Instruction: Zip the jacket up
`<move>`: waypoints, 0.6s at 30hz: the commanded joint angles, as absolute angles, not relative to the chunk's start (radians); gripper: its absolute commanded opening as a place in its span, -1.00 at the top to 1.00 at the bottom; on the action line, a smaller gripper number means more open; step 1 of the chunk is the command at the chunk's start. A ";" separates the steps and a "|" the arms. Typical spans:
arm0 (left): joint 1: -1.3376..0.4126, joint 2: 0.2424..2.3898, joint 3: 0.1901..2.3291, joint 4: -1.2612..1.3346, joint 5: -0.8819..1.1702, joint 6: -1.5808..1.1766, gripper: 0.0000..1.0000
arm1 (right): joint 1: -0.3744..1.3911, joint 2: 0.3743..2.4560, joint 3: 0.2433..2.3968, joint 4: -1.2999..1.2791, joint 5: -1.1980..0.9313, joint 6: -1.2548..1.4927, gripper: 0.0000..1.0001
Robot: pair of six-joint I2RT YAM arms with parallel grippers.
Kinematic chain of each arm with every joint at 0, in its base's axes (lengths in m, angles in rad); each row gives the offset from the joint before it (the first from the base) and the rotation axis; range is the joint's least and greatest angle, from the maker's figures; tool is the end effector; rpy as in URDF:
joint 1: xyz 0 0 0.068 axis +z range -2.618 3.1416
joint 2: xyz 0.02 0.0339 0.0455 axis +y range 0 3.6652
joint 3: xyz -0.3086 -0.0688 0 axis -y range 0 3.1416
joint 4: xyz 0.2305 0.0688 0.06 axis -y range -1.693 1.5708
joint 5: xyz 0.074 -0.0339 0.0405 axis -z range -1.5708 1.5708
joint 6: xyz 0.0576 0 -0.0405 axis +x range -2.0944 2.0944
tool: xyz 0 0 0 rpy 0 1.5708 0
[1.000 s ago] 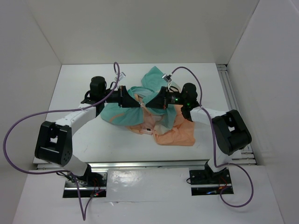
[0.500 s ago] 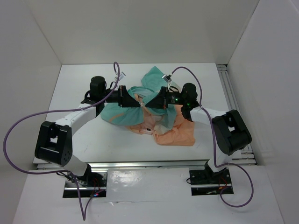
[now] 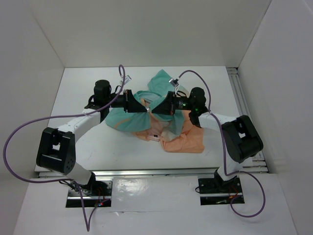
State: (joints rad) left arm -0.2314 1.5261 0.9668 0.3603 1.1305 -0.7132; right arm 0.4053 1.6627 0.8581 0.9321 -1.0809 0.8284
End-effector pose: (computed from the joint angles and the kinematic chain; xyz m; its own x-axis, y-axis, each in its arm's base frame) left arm 0.3093 -0.1264 0.3309 -0.7742 -0.1041 -0.6243 0.6008 0.1896 -0.7766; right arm 0.3031 0.1854 0.3092 -0.6504 0.0982 -0.7532 -0.7553 0.0221 0.6550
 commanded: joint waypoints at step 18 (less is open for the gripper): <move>-0.219 1.479 0.991 0.416 1.152 -0.706 1.00 | 0.396 1.655 0.877 0.930 -1.091 0.801 1.00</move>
State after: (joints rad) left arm -0.2237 1.5204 0.9668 0.3668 1.1305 -0.7136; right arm 0.4004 1.6630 0.8581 0.9291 -1.0813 0.8173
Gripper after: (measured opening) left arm 0.185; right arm 0.095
